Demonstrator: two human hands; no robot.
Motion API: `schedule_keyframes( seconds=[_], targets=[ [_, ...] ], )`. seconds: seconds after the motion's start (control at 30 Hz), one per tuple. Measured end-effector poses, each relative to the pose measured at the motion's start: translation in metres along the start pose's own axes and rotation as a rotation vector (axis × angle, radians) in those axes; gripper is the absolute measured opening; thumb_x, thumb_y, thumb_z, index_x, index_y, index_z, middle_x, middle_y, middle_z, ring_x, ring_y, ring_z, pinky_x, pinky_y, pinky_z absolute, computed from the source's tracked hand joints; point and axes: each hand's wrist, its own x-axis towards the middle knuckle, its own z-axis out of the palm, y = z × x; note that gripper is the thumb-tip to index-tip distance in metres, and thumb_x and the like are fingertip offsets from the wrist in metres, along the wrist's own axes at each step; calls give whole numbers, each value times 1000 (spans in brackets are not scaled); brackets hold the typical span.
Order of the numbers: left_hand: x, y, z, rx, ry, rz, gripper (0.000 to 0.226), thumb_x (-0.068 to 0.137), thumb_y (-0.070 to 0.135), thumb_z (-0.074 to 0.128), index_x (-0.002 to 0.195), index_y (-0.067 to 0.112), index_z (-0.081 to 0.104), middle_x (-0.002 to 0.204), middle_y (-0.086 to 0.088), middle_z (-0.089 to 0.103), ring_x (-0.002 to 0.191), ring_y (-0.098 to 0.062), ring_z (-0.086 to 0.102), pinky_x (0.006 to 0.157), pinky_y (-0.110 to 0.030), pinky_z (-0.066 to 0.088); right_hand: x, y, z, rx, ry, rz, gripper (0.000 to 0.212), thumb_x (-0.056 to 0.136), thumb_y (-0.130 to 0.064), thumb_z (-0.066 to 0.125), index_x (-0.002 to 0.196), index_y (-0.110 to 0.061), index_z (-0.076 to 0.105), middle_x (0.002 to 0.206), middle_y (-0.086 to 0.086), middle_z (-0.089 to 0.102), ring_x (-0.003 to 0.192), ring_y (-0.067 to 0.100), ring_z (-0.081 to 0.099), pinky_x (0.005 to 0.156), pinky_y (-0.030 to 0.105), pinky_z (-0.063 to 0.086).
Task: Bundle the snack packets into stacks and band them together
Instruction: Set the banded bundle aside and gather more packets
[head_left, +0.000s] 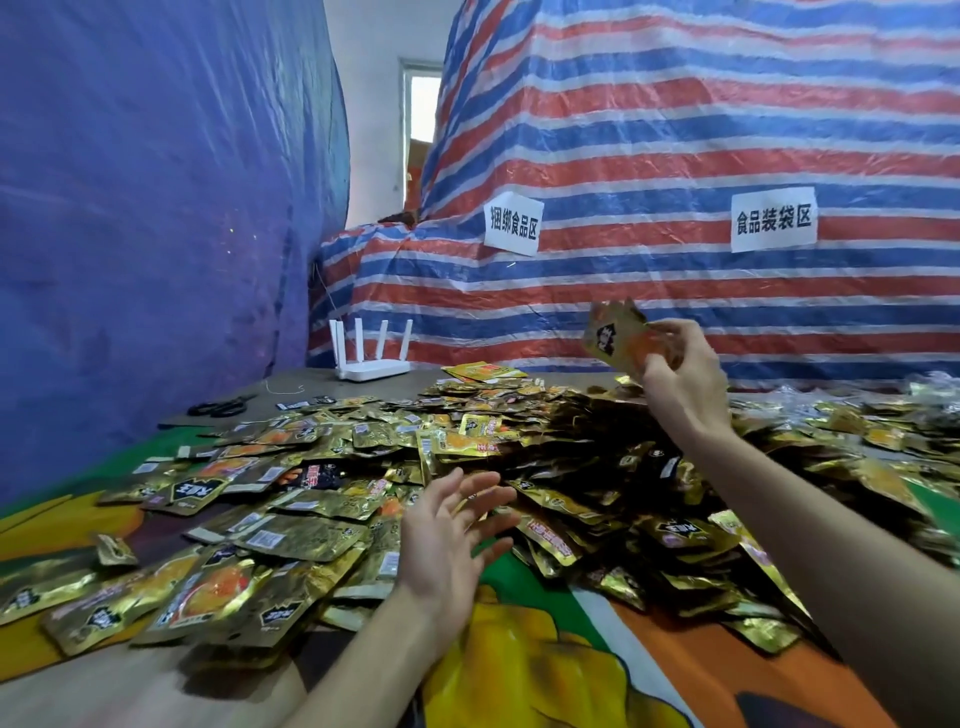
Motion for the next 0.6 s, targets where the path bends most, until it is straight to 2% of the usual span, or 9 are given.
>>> schedule_keyframes(
  seconds=[0.13, 0.23, 0.3, 0.43, 0.53, 0.6],
  targets=[
    [1, -2, 1, 103, 7, 37, 55, 76, 45, 52, 114, 8, 67, 106, -12, 75, 89, -23, 71, 80, -38, 47, 22, 15, 10, -416, -22, -138, 42, 98, -10, 49, 138, -24, 53, 112, 15, 50, 105, 34, 50, 93, 49, 46],
    [1, -5, 1, 227, 7, 64, 51, 77, 42, 54, 115, 10, 67, 106, -11, 76, 87, -20, 72, 81, -37, 49, 20, 21, 23, -664, -168, -171, 41, 95, -16, 51, 135, -26, 60, 123, 17, 52, 114, 35, 48, 99, 48, 41],
    [2, -7, 1, 289, -6, 60, 39, 85, 34, 54, 115, 12, 67, 105, -9, 76, 87, -19, 72, 82, -36, 49, 14, 21, 32, -765, -275, -126, 40, 94, -26, 46, 130, -27, 64, 128, 16, 53, 122, 35, 47, 105, 50, 37],
    [-1, -7, 3, 332, -1, 109, 24, 94, 19, 52, 111, 12, 67, 101, -8, 76, 81, -17, 70, 76, -33, 48, 6, 17, 38, -850, -304, -121, 46, 92, -38, 43, 130, -22, 64, 129, 20, 54, 122, 36, 47, 107, 51, 34],
    [-10, -12, 10, 450, 57, 256, 20, 84, 20, 63, 103, 15, 68, 102, -7, 71, 80, -14, 65, 71, -25, 48, 0, 8, 39, -824, -236, -156, 57, 93, -41, 47, 145, -18, 49, 138, 23, 50, 127, 39, 43, 109, 50, 32],
    [-17, -14, 15, 606, 58, 374, 15, 87, 14, 66, 100, 20, 67, 101, 0, 66, 81, -3, 58, 67, -15, 46, -12, -3, 45, -747, -177, -241, 62, 91, -38, 55, 147, -13, 45, 136, 24, 52, 125, 40, 44, 108, 49, 33]
  ],
)
